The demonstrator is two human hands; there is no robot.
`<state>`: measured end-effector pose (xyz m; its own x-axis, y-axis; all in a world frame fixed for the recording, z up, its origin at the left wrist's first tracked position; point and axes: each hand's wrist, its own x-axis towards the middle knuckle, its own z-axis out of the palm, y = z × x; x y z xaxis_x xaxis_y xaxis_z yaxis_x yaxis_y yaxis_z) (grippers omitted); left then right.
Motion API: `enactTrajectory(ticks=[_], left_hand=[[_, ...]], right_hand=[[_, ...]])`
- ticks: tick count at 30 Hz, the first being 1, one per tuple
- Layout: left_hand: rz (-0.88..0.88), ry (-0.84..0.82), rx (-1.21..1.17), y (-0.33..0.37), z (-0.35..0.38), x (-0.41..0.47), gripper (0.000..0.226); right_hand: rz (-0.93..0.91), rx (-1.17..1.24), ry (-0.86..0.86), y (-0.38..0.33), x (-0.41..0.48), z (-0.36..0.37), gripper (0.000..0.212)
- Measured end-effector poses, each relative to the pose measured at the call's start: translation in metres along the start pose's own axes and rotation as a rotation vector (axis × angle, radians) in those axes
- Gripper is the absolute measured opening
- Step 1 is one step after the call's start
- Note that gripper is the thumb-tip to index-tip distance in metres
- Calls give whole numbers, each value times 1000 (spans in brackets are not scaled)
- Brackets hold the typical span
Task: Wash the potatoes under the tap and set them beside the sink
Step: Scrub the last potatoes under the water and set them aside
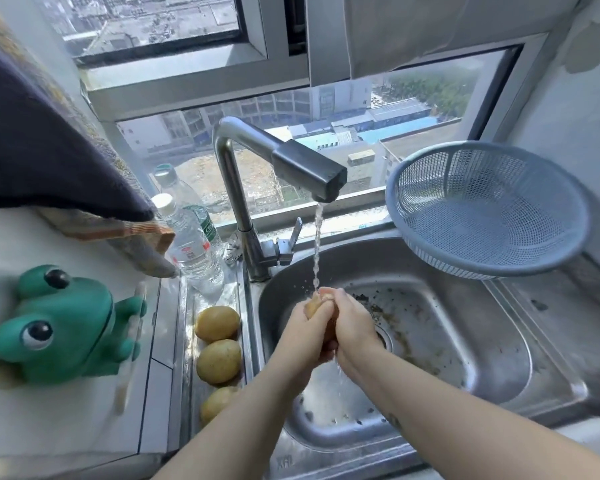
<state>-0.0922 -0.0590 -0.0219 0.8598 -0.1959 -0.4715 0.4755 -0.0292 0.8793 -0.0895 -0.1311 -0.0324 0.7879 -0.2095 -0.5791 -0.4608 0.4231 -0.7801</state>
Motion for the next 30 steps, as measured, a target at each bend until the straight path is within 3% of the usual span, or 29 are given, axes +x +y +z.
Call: enactTrajectory(ticks=[8, 13, 18, 22, 26, 30], left_hand=[[-242, 227, -62, 8, -5, 12, 37], [-108, 197, 157, 4, -1, 11, 37], [-67, 44, 177, -7, -3, 14, 31], [-37, -13, 110, -8, -12, 15, 12], [-192, 122, 11, -8, -19, 20, 27], [-243, 209, -49, -7, -17, 17, 39]], right_hand=[[-67, -148, -216, 8, -3, 1, 23], [-87, -135, -43, 16, 9, 4, 10], [46, 11, 79, 15, 22, 5, 33], [110, 186, 10, 9, 13, 7, 33], [65, 151, -134, 19, 9, 9, 23], [-1, -35, -236, 22, 6, 4, 23]])
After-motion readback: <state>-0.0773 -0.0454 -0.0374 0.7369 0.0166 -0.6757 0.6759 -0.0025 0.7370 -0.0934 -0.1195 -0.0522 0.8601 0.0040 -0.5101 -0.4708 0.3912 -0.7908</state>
